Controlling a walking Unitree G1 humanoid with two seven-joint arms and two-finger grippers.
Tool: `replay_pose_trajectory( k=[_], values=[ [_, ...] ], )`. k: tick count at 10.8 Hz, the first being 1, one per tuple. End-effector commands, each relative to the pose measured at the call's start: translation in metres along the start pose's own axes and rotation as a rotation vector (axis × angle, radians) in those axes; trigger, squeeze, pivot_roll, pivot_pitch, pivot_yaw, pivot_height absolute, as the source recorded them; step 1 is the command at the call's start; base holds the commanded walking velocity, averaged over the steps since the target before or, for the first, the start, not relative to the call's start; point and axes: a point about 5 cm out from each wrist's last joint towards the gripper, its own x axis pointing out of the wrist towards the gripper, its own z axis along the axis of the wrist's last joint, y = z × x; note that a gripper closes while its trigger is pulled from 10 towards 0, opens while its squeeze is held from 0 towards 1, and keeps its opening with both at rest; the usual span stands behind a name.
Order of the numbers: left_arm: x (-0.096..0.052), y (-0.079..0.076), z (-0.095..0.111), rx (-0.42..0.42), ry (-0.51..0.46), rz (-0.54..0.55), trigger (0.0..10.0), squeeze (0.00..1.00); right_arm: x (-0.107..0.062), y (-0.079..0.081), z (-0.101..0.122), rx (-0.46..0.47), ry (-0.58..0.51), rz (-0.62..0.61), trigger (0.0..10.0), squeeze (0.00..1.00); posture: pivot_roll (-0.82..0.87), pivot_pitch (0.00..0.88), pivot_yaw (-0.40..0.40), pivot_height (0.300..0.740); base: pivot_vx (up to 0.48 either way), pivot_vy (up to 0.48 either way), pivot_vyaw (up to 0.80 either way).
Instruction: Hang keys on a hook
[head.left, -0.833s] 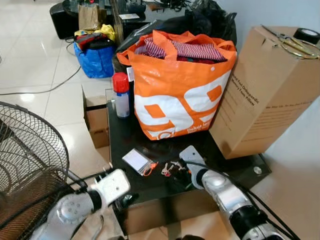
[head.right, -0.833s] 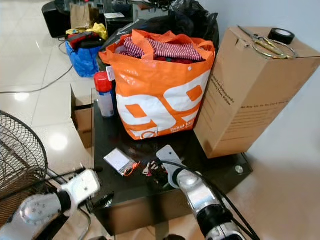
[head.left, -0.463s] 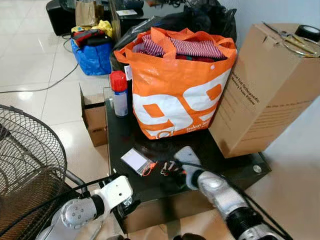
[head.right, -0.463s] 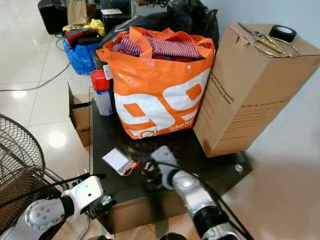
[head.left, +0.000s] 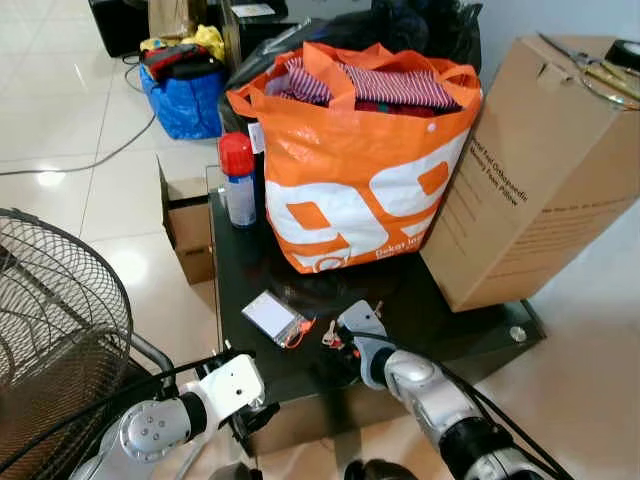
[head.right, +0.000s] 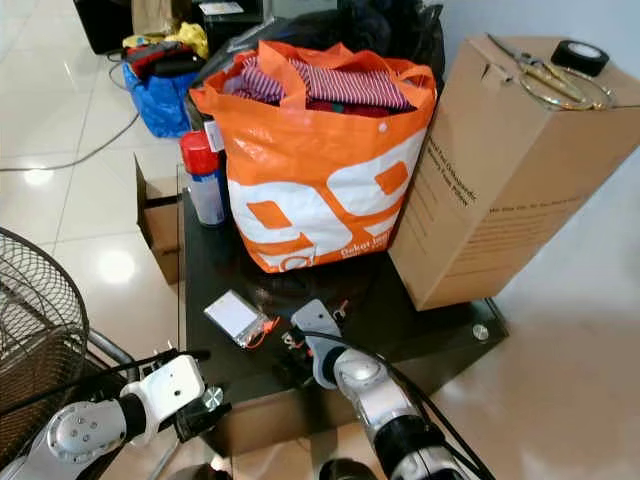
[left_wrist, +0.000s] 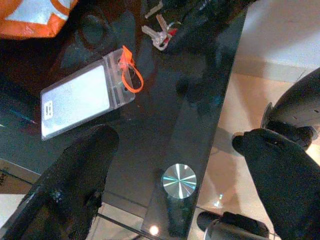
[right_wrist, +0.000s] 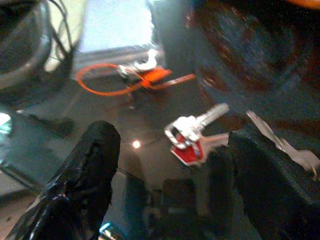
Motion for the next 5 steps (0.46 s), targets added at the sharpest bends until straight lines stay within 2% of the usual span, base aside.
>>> replay_pose_trajectory(
  k=[1, 2, 4, 5],
  values=[
    [0.002, -0.003, 0.004, 0.013, -0.004, -0.003, 10.0, 0.63, 0.0, -0.005, 0.0, 0.015, 0.005, -0.031, 6.8, 0.0, -0.01, 0.125, -0.065, 0.74, 0.0, 0.0, 0.0],
    [0.011, -0.007, 0.006, 0.01, -0.003, -0.011, 10.0, 0.64, 0.001, -0.006, 0.0, 0.014, 0.015, -0.038, 6.1, 0.0, -0.01, 0.123, -0.062, 0.74, 0.0, 0.0, 0.0],
    [0.036, -0.019, 0.003, -0.006, 0.008, -0.038, 10.0, 0.64, 0.002, -0.007, -0.003, 0.024, 0.026, -0.05, 3.5, 0.0, -0.02, 0.119, -0.061, 0.74, 0.0, 0.0, 0.0],
    [0.059, -0.036, 0.005, -0.013, 0.019, -0.051, 10.0, 0.64, 0.001, -0.007, -0.003, 0.038, 0.023, -0.042, 2.1, 0.0, -0.02, 0.118, -0.061, 0.74, 0.0, 0.0, 0.0]
  ],
)
